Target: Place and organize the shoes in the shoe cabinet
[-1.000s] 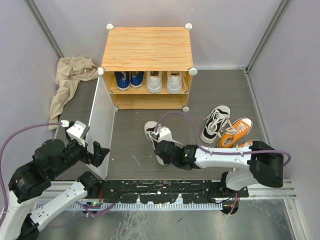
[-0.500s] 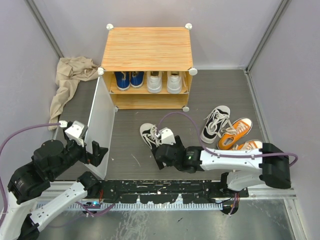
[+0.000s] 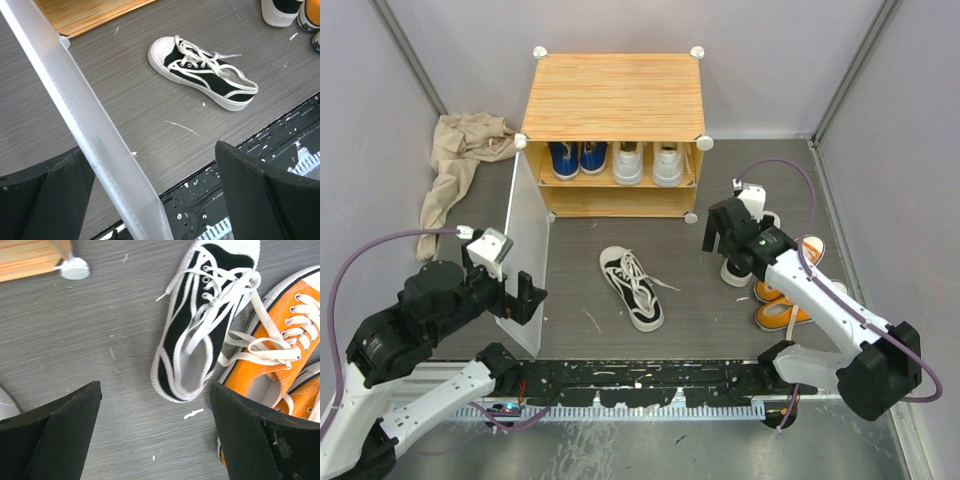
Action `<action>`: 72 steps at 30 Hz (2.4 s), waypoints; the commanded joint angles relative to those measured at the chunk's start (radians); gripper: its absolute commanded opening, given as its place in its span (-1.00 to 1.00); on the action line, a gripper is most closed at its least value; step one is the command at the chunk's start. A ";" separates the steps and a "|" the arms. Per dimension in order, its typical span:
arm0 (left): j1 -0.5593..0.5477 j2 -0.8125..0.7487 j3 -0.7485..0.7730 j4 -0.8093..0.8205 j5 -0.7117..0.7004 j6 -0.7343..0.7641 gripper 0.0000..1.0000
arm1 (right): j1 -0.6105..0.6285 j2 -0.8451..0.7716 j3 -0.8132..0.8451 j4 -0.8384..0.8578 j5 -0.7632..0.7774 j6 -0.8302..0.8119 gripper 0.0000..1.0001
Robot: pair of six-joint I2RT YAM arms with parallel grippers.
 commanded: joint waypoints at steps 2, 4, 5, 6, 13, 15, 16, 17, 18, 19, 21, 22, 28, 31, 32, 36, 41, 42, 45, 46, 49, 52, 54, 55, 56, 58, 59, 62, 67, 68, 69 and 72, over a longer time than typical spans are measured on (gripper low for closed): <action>0.000 0.073 -0.015 0.148 0.015 0.022 0.96 | -0.149 0.056 -0.048 0.092 -0.159 -0.107 0.81; 0.001 0.085 -0.027 0.169 0.027 0.020 0.96 | -0.188 0.076 -0.073 0.129 -0.192 -0.118 0.77; 0.001 0.093 -0.032 0.174 0.030 0.019 0.96 | -0.202 0.085 -0.088 0.159 -0.205 -0.126 0.75; 0.000 0.099 -0.035 0.178 0.031 0.019 0.96 | -0.212 0.095 -0.106 0.181 -0.215 -0.134 0.73; 0.001 0.093 -0.054 0.187 0.014 0.003 0.96 | -0.229 0.182 -0.144 0.302 -0.262 -0.168 0.53; 0.001 0.083 -0.056 0.185 0.017 -0.005 0.96 | -0.228 0.204 -0.159 0.320 -0.279 -0.163 0.45; 0.000 0.080 -0.055 0.182 0.021 -0.008 0.96 | -0.228 0.211 -0.169 0.326 -0.285 -0.161 0.38; 0.000 0.074 -0.053 0.180 0.028 -0.008 0.96 | -0.228 0.216 -0.180 0.329 -0.288 -0.161 0.27; 0.002 0.071 -0.050 0.178 0.035 -0.011 0.96 | -0.228 0.216 -0.190 0.329 -0.288 -0.160 0.13; 0.002 0.067 -0.045 0.178 0.045 -0.016 0.96 | -0.229 0.212 -0.200 0.327 -0.287 -0.161 0.04; 0.001 0.055 -0.037 0.174 0.063 -0.024 0.96 | -0.228 0.193 -0.224 0.328 -0.286 -0.162 0.00; 0.001 0.048 -0.035 0.173 0.068 -0.029 0.96 | -0.228 0.180 -0.238 0.327 -0.286 -0.163 -0.04; 0.001 -0.004 -0.020 0.140 0.063 -0.049 0.96 | -0.227 0.062 -0.279 0.312 -0.341 -0.181 -0.84; 0.001 -0.029 -0.003 0.133 0.087 -0.056 0.96 | -0.204 -0.047 -0.271 0.262 -0.385 -0.191 -0.97; 0.001 -0.036 0.003 0.133 0.099 -0.057 0.96 | -0.192 -0.081 -0.257 0.232 -0.395 -0.195 -0.97; 0.001 -0.051 0.017 0.137 0.157 -0.058 0.96 | -0.075 -0.182 -0.174 0.118 -0.413 -0.195 -0.97; 0.000 -0.060 0.019 0.137 0.156 -0.071 0.96 | 0.194 -0.199 -0.060 0.046 -0.379 -0.129 -0.97; 0.001 -0.061 0.018 0.136 0.150 -0.075 0.96 | 0.236 -0.196 -0.038 0.043 -0.379 -0.117 -0.98; 0.001 -0.072 0.011 0.136 0.140 -0.077 0.96 | 0.346 -0.161 0.044 0.038 -0.394 -0.102 -0.97; 0.001 -0.075 0.009 0.136 0.139 -0.077 0.96 | 0.382 -0.145 0.073 0.038 -0.397 -0.104 -0.97; 0.001 -0.084 0.002 0.131 0.130 -0.071 0.96 | 0.506 -0.085 0.158 0.054 -0.371 -0.131 -0.97; 0.000 -0.089 0.003 0.121 0.127 -0.068 0.96 | 0.605 -0.005 0.209 0.113 -0.364 -0.186 -0.98; 0.001 -0.093 0.007 0.116 0.127 -0.066 0.96 | 0.651 0.061 0.230 0.160 -0.376 -0.224 -0.97; 0.001 -0.095 0.010 0.113 0.126 -0.068 0.96 | 0.670 0.094 0.234 0.185 -0.384 -0.242 -0.97; 0.001 -0.099 0.011 0.110 0.126 -0.068 0.96 | 0.690 0.129 0.236 0.212 -0.387 -0.256 -0.98; 0.001 -0.109 0.008 0.108 0.125 -0.069 0.96 | 0.710 0.185 0.229 0.276 -0.408 -0.279 -0.98; 0.000 -0.112 0.006 0.108 0.123 -0.071 0.96 | 0.713 0.205 0.213 0.319 -0.415 -0.283 -0.98; 0.000 -0.121 -0.001 0.105 0.123 -0.075 0.96 | 0.713 0.277 0.142 0.427 -0.363 -0.276 -0.98; 0.001 -0.130 -0.012 0.102 0.123 -0.077 0.96 | 0.714 0.412 0.035 0.537 -0.378 -0.262 -0.98; 0.002 -0.129 -0.012 0.101 0.124 -0.076 0.96 | 0.714 0.419 0.015 0.562 -0.369 -0.248 -0.98; 0.001 -0.128 -0.012 0.100 0.124 -0.075 0.96 | 0.713 0.421 -0.019 0.576 -0.330 -0.229 -0.97; 0.000 -0.125 -0.018 0.100 0.125 -0.075 0.96 | 0.713 0.419 -0.063 0.588 -0.281 -0.205 -0.62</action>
